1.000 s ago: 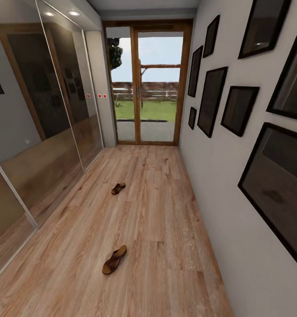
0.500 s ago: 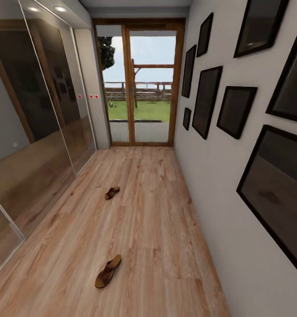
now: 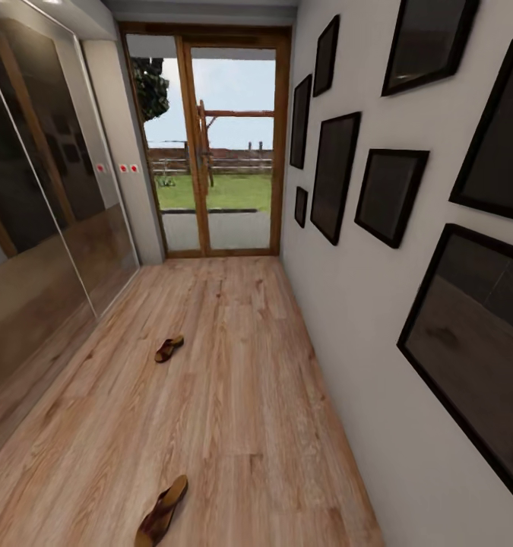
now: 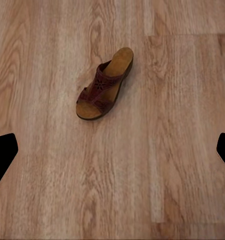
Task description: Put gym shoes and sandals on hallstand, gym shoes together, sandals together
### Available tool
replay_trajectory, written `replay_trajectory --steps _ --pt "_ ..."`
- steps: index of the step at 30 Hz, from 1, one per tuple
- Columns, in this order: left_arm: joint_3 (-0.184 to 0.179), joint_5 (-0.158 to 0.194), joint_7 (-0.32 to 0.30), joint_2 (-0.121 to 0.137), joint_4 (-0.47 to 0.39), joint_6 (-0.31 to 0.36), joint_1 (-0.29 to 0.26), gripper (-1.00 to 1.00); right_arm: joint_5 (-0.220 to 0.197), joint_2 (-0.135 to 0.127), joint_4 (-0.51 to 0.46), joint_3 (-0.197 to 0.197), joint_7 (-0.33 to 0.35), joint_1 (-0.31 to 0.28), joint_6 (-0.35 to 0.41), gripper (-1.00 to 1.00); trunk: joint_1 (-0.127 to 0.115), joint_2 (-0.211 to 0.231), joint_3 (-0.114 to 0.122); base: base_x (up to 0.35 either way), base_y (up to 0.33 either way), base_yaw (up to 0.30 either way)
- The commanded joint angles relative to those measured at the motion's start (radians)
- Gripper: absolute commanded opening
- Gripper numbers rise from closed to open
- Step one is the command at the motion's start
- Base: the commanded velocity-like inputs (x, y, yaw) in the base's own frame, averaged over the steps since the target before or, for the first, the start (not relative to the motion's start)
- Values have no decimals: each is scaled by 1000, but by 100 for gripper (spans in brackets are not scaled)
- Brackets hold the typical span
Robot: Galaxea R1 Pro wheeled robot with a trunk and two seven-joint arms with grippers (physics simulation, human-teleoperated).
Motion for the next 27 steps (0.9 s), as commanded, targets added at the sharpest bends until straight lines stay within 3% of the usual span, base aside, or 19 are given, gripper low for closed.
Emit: replay_trajectory --steps 1,15,27 --pt "3 2 -1 0 1 -3 -1 100 0 0 1 0 0 -1 -3 100 1 0 -1 200 0 -7" --pt "3 2 -1 0 1 -3 -1 100 0 0 2 0 0 -1 -3 100 1 0 -1 79 0 -2" --pt "3 2 0 0 1 -3 -1 100 0 0 3 0 0 -1 -3 100 1 0 -1 292 0 0"
